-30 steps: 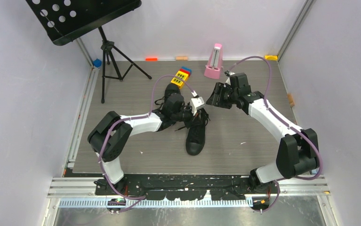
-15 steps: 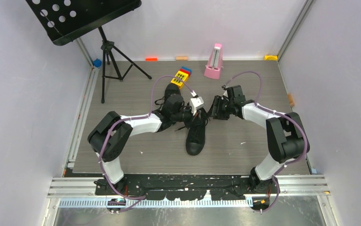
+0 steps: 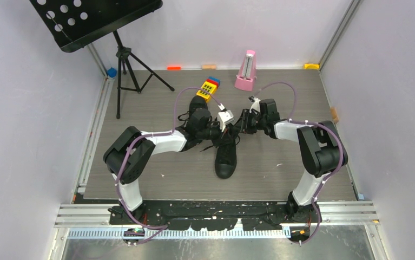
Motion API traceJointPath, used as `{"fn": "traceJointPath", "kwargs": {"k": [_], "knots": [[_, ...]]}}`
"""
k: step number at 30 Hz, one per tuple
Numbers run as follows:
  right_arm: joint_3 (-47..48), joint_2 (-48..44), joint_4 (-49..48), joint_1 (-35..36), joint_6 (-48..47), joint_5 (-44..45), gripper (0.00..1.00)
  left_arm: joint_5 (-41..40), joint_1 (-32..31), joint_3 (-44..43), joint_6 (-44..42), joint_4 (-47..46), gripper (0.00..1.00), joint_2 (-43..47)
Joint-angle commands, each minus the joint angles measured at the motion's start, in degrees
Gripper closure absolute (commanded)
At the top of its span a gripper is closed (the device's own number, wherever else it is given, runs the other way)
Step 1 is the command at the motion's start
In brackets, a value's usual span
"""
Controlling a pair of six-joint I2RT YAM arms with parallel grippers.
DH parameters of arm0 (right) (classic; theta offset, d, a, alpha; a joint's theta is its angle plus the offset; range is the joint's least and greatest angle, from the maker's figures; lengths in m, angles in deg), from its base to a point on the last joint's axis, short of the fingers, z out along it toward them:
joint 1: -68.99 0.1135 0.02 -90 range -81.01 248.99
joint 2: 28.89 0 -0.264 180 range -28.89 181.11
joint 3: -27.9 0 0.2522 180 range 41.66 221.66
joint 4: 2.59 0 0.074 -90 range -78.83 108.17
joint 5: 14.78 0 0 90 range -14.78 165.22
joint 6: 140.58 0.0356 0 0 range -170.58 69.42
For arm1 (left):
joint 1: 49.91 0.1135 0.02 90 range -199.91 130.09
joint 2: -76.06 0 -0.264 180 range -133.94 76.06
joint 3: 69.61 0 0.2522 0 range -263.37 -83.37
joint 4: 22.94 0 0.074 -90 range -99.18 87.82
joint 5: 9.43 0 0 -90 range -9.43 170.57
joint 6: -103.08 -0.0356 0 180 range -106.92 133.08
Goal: Tie the shoes
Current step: Wrap the shoelace around the shoelace.
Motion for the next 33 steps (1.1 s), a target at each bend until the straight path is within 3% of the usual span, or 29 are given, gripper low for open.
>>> {"fn": "traceJointPath", "kwargs": {"k": [1, 6, 19, 27, 33], "knots": [[-0.35, 2.12, -9.43, -0.01, -0.44, -5.17, 0.73, 1.76, 0.32, -0.81, 1.51, -2.45, 1.00, -0.63], [-2.92, -2.85, -8.87, 0.00, -0.39, -2.64, 0.99, 1.59, 0.51, -0.71, 1.68, -2.53, 1.00, -0.67], [-4.97, -19.87, 8.56, 5.97, -4.86, 6.85, 1.00, -0.04, 0.86, 1.87, 2.81, -5.83, 1.00, 0.85], [0.70, -18.18, 19.90, 7.21, -7.46, 13.69, 1.00, 0.93, 0.86, 4.38, 2.46, -9.04, 1.00, 2.03], [7.68, -15.39, 22.90, 7.29, -8.94, 15.34, 1.00, 1.78, 0.86, 5.52, 0.74, -11.29, 1.00, 2.35]]}}
